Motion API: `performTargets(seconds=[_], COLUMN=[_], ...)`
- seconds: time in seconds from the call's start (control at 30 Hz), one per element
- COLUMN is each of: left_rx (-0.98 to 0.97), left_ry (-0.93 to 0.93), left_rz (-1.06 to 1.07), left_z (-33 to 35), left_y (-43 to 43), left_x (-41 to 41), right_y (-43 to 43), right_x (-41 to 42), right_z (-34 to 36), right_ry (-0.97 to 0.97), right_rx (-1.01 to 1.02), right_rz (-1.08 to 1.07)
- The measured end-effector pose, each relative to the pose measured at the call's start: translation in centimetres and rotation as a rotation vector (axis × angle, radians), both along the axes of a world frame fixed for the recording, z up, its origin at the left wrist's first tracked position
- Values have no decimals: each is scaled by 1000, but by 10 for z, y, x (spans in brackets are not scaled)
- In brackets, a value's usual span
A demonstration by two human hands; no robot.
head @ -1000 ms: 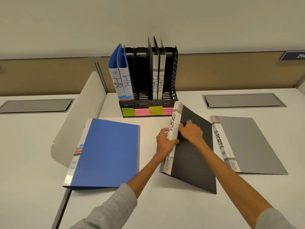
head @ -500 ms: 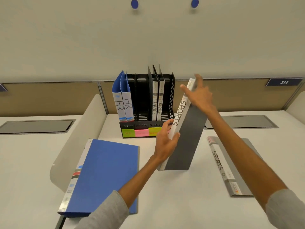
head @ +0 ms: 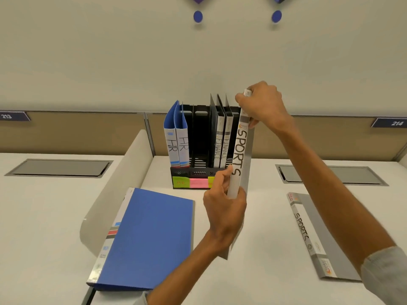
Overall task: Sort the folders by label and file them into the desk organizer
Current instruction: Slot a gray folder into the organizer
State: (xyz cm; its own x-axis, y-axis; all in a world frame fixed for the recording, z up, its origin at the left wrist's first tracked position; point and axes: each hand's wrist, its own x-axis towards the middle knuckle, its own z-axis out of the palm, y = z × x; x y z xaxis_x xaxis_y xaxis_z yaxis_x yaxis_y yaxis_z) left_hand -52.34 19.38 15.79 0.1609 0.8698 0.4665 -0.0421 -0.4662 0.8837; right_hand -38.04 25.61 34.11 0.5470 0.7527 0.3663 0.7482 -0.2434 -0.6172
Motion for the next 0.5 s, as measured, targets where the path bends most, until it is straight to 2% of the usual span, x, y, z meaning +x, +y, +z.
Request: performTargets(seconds=[0.2,0.33,0.5], left_rx=[-45,-17,-22], left_ry=[50,90,37], left_rz=[47,128,142], left_z=[-12,-12,-1], left_y=[-7,2,12], left_x=[-43,-56,-65], right_y=[17,30,42], right_x=[-26,-45,-63], right_z=[-2,-2,4], right_ry=[111,150,117], right_rx=[-244,-224,-159], right_rz=[190,281,322])
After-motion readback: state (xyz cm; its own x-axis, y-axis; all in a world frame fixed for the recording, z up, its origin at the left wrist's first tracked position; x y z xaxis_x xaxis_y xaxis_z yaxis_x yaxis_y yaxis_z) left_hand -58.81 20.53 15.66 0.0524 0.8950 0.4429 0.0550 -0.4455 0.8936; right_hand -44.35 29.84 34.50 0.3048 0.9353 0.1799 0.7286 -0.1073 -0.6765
